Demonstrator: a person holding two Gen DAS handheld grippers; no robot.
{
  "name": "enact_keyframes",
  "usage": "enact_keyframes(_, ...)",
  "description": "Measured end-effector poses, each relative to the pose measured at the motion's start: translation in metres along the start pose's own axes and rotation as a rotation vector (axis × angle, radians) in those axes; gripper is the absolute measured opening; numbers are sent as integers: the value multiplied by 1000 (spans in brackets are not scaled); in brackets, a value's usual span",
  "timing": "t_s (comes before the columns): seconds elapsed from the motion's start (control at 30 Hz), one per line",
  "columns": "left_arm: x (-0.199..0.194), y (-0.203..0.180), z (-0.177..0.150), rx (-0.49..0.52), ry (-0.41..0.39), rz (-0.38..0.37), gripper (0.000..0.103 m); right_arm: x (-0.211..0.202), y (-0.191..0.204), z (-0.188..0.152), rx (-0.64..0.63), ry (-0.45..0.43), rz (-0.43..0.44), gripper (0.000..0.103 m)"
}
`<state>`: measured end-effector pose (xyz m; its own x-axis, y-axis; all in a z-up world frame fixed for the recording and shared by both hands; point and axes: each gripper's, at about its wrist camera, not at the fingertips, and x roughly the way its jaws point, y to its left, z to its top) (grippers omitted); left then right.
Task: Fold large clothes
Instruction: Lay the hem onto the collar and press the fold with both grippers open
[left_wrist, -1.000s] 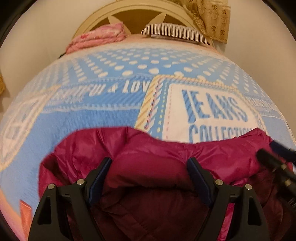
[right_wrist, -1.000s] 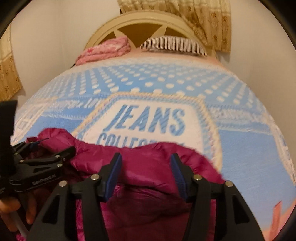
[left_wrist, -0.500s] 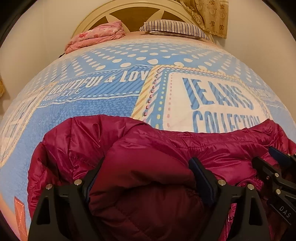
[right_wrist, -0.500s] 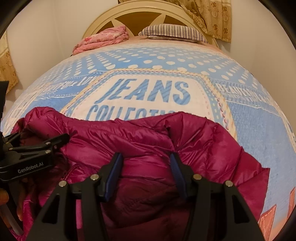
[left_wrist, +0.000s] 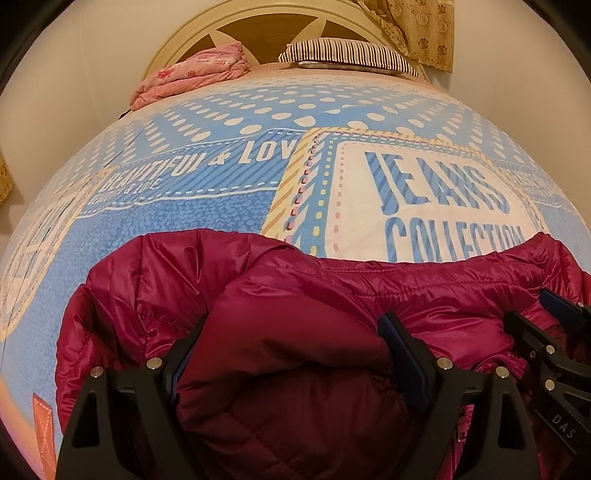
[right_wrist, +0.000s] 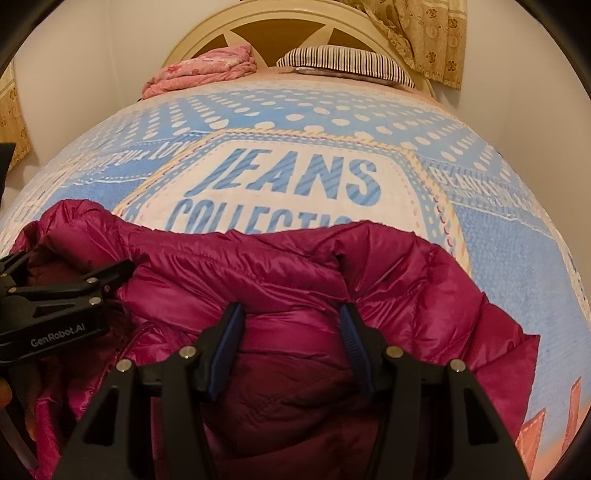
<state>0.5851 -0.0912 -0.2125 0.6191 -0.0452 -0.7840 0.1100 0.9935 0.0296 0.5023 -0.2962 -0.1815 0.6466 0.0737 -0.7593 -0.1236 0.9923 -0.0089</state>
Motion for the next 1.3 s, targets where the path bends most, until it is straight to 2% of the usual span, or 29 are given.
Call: enact_keyframes(1.3,2,-2,0,15,3,19,90,2,2,0,-24,2,-24,58)
